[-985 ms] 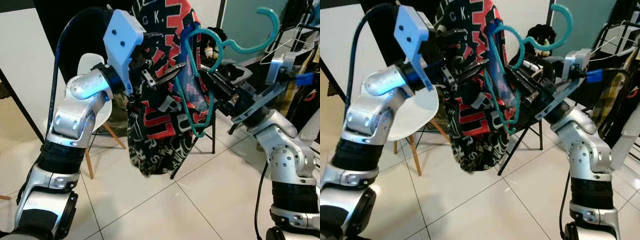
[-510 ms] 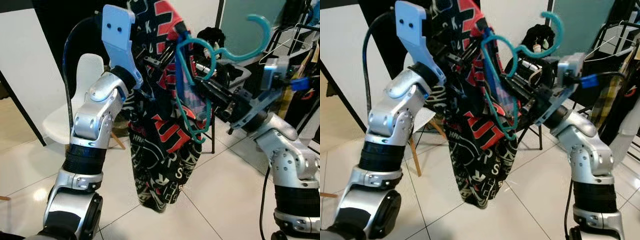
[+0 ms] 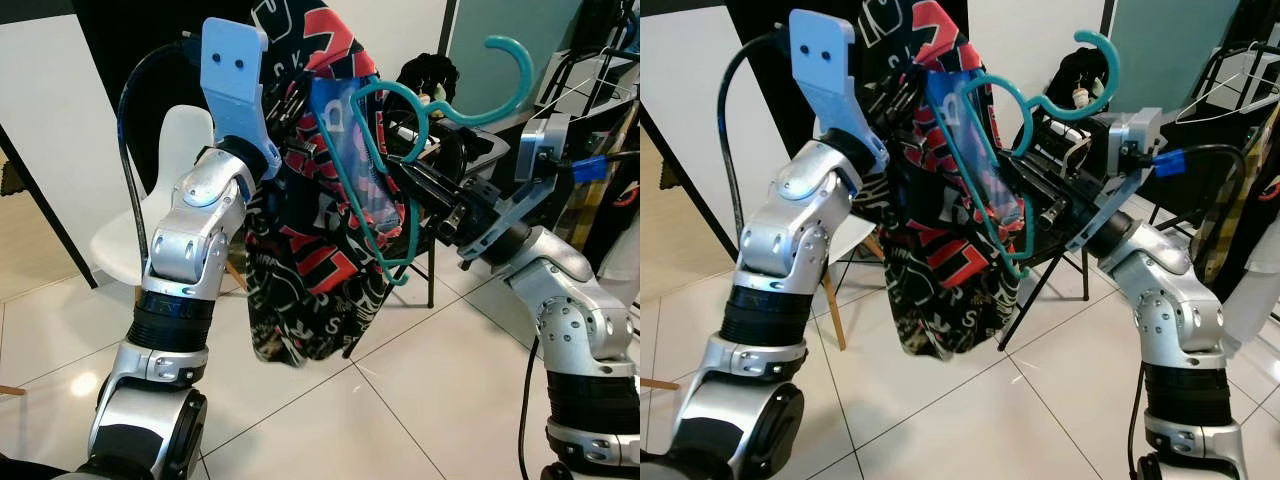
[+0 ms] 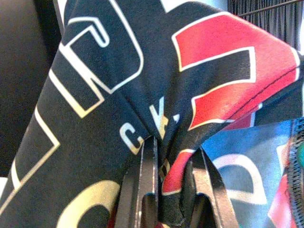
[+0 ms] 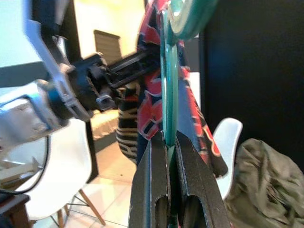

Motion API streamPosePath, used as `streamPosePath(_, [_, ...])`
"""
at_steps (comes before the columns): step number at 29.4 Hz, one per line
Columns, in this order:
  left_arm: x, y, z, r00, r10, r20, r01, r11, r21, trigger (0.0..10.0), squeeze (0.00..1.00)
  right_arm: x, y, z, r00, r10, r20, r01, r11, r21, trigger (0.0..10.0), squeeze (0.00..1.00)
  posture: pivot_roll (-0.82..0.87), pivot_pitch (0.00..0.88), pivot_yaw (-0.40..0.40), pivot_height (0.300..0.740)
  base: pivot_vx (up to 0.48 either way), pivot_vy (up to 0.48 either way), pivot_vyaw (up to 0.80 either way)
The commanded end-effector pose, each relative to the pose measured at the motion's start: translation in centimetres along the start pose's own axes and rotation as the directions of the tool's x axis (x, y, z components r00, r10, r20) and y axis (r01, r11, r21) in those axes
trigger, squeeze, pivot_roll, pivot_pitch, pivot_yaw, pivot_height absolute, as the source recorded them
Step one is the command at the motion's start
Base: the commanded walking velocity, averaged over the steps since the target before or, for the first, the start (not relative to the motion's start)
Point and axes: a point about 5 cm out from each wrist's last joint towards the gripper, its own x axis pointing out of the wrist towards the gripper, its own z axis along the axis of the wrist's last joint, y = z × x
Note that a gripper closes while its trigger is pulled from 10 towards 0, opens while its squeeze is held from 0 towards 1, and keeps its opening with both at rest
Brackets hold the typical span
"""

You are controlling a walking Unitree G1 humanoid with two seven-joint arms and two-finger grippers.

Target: Hang hanger

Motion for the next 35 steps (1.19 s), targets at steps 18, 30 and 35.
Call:
streamPosePath(18, [0.6, 2.3, 4.4, 0.985, -0.174, -0.014, 0.167, 0.916, 0.365, 10.0, 0.00, -1.2, -1.5, -4.0, 0.933, -0.162, -0.321, 0.100, 0.974, -0.203, 10.0, 0.00, -0.02, 0.000, 0.019, 0.740, 0.000, 0.000, 0.00])
streamPosePath(30, [0.7, 2.5, 4.8, 0.972, -0.230, -0.057, 0.234, 0.898, 0.373, 10.0, 0.00, -1.4, -2.6, -3.9, 0.919, -0.245, -0.310, 0.178, 0.957, -0.229, 10.0, 0.00, -0.02, 0.000, 0.014, 0.740, 0.000, 0.000, 0.00])
streamPosePath(35, [0.6, 2.2, 4.2, 0.967, -0.241, -0.077, 0.252, 0.892, 0.374, 10.0, 0.00, -1.4, -2.1, -3.9, 0.929, -0.203, -0.310, 0.139, 0.967, -0.215, 10.0, 0.00, -0.03, 0.000, 0.016, 0.740, 0.000, 0.000, 0.00])
